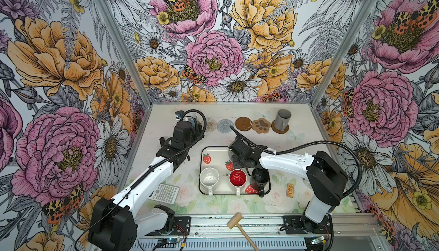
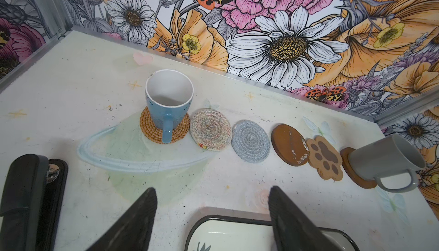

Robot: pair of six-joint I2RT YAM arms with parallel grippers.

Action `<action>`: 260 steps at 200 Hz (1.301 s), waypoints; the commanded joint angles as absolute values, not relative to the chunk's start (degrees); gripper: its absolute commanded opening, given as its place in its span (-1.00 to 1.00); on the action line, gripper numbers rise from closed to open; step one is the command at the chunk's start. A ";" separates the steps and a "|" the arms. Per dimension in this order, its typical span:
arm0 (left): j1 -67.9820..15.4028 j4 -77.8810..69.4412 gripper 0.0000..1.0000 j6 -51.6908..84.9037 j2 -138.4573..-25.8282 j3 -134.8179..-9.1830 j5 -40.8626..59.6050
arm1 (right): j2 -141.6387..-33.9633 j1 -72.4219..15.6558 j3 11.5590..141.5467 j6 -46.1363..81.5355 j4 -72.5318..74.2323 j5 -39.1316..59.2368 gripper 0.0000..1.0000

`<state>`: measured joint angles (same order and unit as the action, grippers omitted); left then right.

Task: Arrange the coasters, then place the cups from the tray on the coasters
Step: 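Lift the lavender mug with the right gripper toward the paw-shaped coaster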

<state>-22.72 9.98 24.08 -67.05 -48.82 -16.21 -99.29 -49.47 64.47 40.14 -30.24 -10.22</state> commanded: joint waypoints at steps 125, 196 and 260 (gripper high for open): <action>-21.74 8.27 0.51 24.43 -66.80 -47.51 -15.03 | -89.22 -45.75 67.32 32.32 -29.71 -13.78 -1.00; -20.85 8.01 0.49 24.43 -67.50 -47.26 -14.59 | -87.17 -35.35 72.84 25.53 -31.86 -11.93 -1.00; -20.50 7.12 0.47 24.61 -68.55 -47.04 -15.03 | -90.58 -26.49 77.47 21.90 -33.22 -9.05 -1.00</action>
